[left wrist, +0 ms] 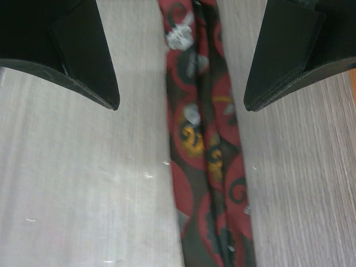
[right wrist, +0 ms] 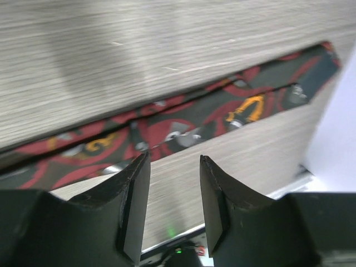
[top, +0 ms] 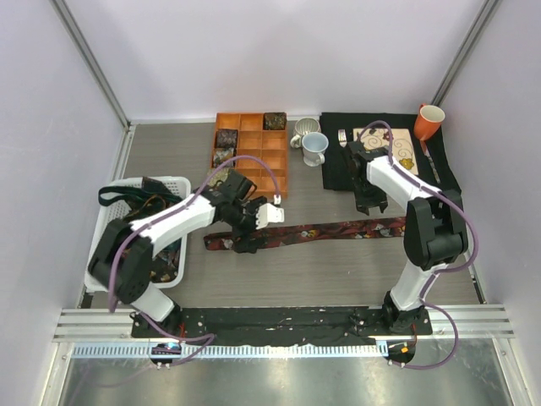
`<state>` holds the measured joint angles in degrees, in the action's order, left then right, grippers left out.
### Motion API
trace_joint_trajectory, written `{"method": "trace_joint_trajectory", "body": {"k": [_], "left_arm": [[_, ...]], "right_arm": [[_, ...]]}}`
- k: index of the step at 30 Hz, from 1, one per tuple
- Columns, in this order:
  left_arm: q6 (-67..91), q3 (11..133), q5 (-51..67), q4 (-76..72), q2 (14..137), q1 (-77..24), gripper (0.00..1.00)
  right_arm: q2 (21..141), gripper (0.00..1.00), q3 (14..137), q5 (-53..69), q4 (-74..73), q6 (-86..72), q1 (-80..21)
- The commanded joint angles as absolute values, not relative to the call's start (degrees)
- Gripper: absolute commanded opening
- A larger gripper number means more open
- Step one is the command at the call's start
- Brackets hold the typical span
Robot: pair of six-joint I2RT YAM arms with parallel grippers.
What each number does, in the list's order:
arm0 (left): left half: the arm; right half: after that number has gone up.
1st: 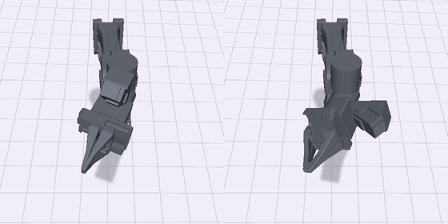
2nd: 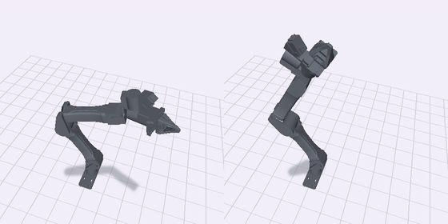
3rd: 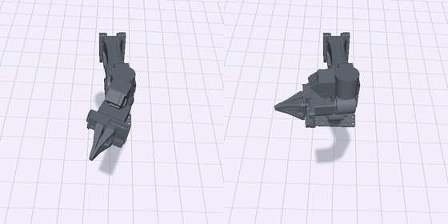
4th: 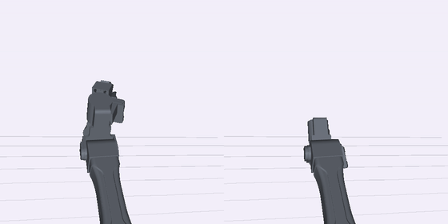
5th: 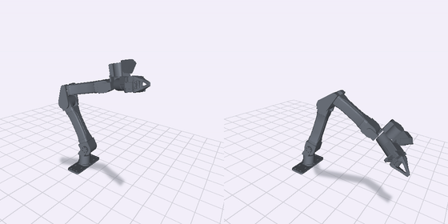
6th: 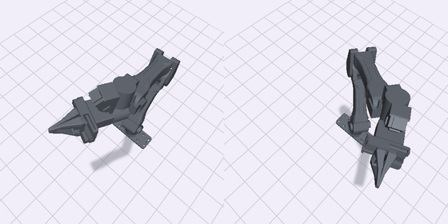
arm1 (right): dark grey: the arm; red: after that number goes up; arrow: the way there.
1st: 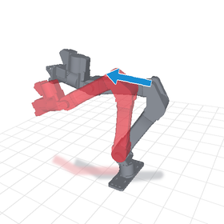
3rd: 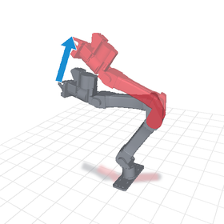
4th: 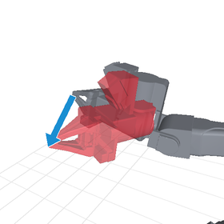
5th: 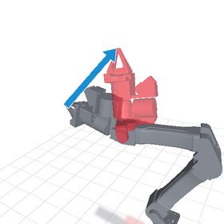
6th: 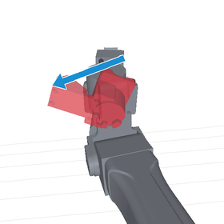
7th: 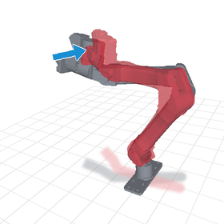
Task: Roll the ties
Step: Flatten out the tie at the center of the board.
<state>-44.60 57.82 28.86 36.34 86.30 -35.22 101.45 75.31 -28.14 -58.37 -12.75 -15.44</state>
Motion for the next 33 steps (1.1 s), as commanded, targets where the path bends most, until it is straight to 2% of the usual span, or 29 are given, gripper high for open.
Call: {"method": "trace_joint_trajectory", "body": {"k": [1,8,9,11,12,15,19,24,26,27,28,29,32,33], "left_arm": [[-45.2,64.2,24.1,35.4,93.7,-37.1,1.00],[-46.3,70.6,20.5,34.9,103.6,-38.9,1.00],[-46.5,71.6,21.4,35.6,104.7,-38.9,0.97],[-47.0,75.4,22.8,39.4,108.2,-39.0,0.85],[-47.8,76.7,23.9,40.9,109.2,-39.0,0.72],[-49.5,80.6,25.3,46.5,112.7,-39.0,0.54],[-51.5,80.9,28.6,51.2,112.9,-39.0,0.46],[-51.7,81.4,30.1,54.4,112.8,-38.8,0.24],[-51.2,82.4,30.9,55.2,112.9,-38.6,0.19],[-51.0,83.1,31.4,55.9,113.0,-38.4,0.20],[-50.4,83.9,31.6,55.7,112.9,-38.3,0.25],[-48.4,84.1,31.4,54.9,112.6,-38.2,0.45],[-44.8,83.1,30.0,49.9,109.8,-38.1,0.69],[-44.0,82.7,29.9,48.2,109.1,-38.1,0.72]], "right_arm": [[95.8,0.45,76.6,-20.4,-55.6,-12.7,-14.8],[91.2,0.45,76.6,-13.5,-53.7,-12.4,-12.3],[91.1,0.45,76.4,-12.4,-53.7,-12.3,-11.9],[90.6,0.45,75.8,-11.9,-53.5,-12.0,-11.2],[90.4,0.45,75.7,-11.7,-53.5,-11.8,-10.6],[89.9,0.45,75.0,-11.3,-53.4,-11.3,-9.6],[89.1,0.45,73.9,-10.2,-53.3,-10.9,-8.6],[88.9,0.44,72.9,-8.3,-52.5,-10.5,-8.2],[89.3,0.43,72.7,-7.3,-52.2,-10.5,-8.2],[89.4,0.43,72.8,-6.9,-52.1,-10.5,-8.2],[89.6,0.43,72.9,-6.9,-52.1,-10.4,-8.2],[89.6,0.43,72.9,-6.7,-52.1,-10.5,-8.2],[89.6,0.43,73.3,-6.7,-51.9,-10.4,-8.1],[89.5,0.43,73.4,-6.5,-51.8,-10.4,-8.1]]}}
